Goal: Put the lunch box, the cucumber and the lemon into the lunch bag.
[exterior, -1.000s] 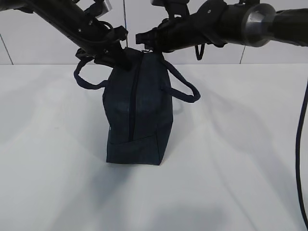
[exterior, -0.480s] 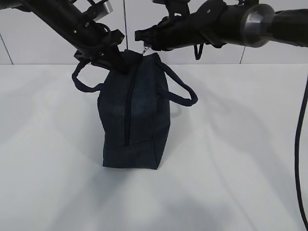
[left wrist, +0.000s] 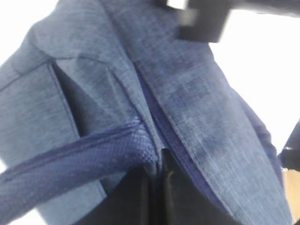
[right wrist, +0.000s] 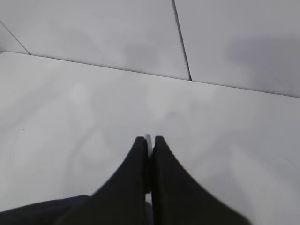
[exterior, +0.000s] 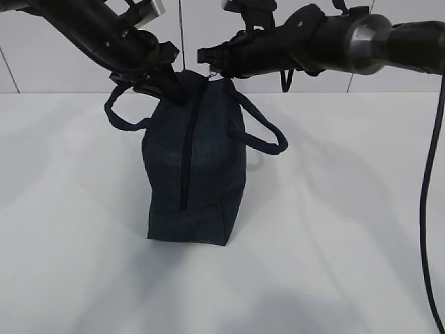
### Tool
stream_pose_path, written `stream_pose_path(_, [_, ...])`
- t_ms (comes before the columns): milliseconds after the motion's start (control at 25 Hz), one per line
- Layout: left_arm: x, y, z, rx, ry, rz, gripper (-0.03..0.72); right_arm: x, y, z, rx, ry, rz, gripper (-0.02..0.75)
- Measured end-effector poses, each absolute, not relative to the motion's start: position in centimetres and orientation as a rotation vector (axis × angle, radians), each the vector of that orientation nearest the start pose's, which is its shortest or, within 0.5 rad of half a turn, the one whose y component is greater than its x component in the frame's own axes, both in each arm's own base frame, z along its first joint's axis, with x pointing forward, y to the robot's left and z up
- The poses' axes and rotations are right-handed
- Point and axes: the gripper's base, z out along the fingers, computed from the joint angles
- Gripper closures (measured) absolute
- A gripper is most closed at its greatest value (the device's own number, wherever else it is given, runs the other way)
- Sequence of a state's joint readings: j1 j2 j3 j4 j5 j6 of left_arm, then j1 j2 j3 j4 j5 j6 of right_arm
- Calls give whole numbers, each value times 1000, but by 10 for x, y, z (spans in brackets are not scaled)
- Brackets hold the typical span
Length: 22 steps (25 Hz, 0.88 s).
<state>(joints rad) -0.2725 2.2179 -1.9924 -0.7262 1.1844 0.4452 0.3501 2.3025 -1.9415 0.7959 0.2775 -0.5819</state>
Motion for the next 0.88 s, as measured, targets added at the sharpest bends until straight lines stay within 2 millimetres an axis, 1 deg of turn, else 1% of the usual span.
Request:
stream_pose_path(120, [443, -186, 249, 701, 2584, -962, 696, 509, 193, 220, -242, 2064, 558, 738])
stream_pose_path(320, [434, -200, 257, 752, 2560, -974, 696, 510, 181, 217, -234, 2124, 613, 738])
stream_pose_path(400, [433, -204, 256, 764, 2558, -980, 696, 509, 180, 215, -247, 2143, 628, 738])
stream_pose_path(560, [430, -206, 259, 779, 2559, -985, 696, 507, 180, 214, -264, 2163, 646, 738])
stream_pose_path(680, [427, -207, 265, 793, 2548, -987, 696, 507, 180, 214, -273, 2166, 639, 738])
stream_pose_path(800, [424, -207, 272, 805, 2538, -985, 696, 508, 180, 205, -273, 2189, 642, 738])
stream_pose_path(880, [424, -207, 272, 805, 2537, -984, 696, 508, 180, 198, -265, 2215, 654, 738])
